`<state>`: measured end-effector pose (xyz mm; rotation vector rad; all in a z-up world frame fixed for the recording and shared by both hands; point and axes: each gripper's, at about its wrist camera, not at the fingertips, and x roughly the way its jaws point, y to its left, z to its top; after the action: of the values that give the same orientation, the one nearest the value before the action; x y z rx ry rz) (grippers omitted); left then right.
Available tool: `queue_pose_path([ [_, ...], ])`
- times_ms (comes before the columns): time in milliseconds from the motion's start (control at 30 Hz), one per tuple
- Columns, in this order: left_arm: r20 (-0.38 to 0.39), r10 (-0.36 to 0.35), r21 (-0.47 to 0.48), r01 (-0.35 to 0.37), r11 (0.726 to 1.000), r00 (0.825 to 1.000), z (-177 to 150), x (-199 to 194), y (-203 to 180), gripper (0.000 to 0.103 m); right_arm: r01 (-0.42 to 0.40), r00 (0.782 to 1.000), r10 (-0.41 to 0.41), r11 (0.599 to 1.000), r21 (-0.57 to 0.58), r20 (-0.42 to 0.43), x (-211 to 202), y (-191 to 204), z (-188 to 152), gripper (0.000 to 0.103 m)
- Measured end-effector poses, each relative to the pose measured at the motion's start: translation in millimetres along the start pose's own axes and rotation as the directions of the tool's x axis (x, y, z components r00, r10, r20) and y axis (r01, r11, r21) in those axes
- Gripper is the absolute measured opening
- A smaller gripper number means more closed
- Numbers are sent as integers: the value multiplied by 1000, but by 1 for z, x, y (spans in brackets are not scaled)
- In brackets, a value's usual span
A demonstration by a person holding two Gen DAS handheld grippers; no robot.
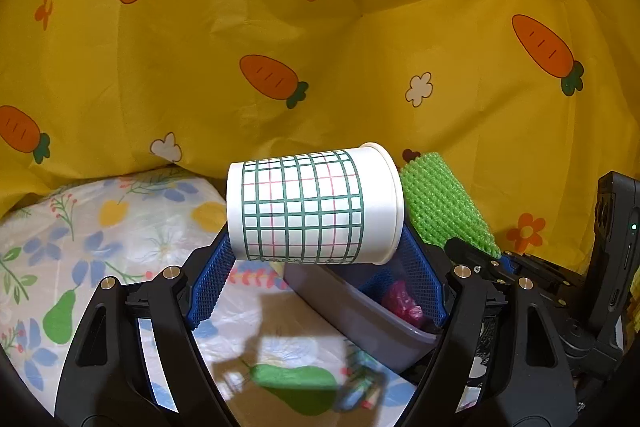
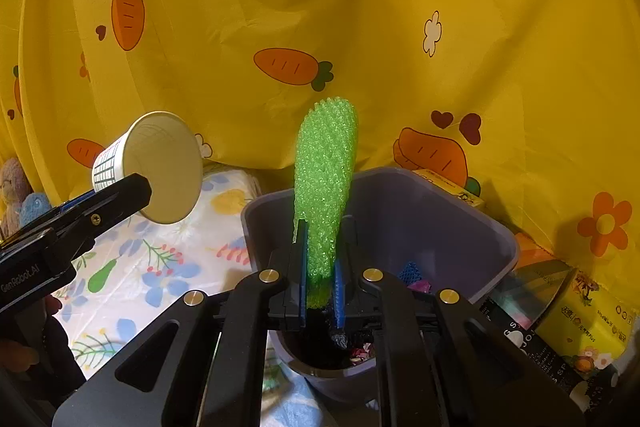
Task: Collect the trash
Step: 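Carry the white grid cup and green mesh sleeve over the grey bin, then open both grippers to drop the cup and mesh sleeve into the bin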
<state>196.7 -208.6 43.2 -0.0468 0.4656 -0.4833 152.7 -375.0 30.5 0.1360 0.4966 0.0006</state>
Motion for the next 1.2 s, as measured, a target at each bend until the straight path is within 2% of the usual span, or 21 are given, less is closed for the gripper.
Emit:
queue_pose_path([
  [500, -54, -70, 4, 71, 997, 996, -6, 41, -19, 78, 66, 998, -65, 998, 21, -24, 9, -17, -7, 12],
  [1000, -100, -155, -64, 149, 987, 983, -8, 64, -23, 78, 81, 996, -79, 996, 26, -42, 17, -22, -11, 13],
  [1033, -103, -167, -65, 161, 985, 981, -9, 65, -24, 80, 82, 996, -81, 996, 26, -44, 17, -22, -12, 14],
  [1100, -100, -160, -75, 153, 985, 982, -10, 66, -23, 87, 85, 995, -84, 996, 27, -48, 18, -23, -13, 28],
  [1200, -90, -140, -90, 132, 987, 986, -12, 64, -16, 90, 103, 994, -101, 995, 21, -44, 18, -25, -14, 40],
])
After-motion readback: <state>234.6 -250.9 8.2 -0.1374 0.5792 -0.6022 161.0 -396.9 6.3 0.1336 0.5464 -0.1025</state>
